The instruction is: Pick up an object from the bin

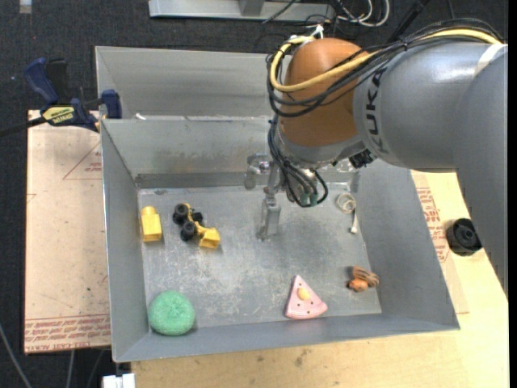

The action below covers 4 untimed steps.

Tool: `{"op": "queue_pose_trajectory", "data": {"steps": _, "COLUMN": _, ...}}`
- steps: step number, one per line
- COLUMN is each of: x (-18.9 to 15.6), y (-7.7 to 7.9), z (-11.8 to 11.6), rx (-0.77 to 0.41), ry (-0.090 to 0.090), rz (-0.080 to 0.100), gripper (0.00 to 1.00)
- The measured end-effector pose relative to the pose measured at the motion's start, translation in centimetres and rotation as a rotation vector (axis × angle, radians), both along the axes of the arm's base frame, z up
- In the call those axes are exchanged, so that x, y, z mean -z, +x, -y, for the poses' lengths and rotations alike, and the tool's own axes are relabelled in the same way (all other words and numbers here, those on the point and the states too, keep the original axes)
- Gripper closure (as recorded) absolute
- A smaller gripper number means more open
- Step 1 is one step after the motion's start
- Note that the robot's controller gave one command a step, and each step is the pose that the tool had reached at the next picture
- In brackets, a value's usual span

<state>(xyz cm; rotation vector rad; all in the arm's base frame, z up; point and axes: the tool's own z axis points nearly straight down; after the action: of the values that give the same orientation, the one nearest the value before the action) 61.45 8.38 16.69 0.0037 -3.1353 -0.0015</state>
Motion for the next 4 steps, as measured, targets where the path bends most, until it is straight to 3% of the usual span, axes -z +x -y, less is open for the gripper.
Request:
{"op": "queue_pose_trajectory", "data": {"steps": 1, "x": -0.5, "y": 0.2, "z": 0.0, "rx": 0.001, "ry": 0.001, "rz": 0.008, "gripper": 0.0}}
{"op": "queue_pose_trajectory", "data": {"steps": 2, "x": 4.8, "y": 0.3, "z": -5.1, "rx": 0.012, "ry": 0.001, "rz": 0.015, "gripper": 0.0}}
{"op": "queue_pose_trajectory", "data": {"steps": 3, "x": 8.5, "y": 0.8, "z": -8.0, "rx": -0.093, "ry": 0.002, "rz": 0.008, "gripper": 0.0}}
{"op": "queue_pose_trajectory", "data": {"steps": 4, "x": 9.7, "y": -1.2, "z": -7.1, "rx": -0.008, "ry": 0.001, "rz": 0.008, "gripper": 1.0}}
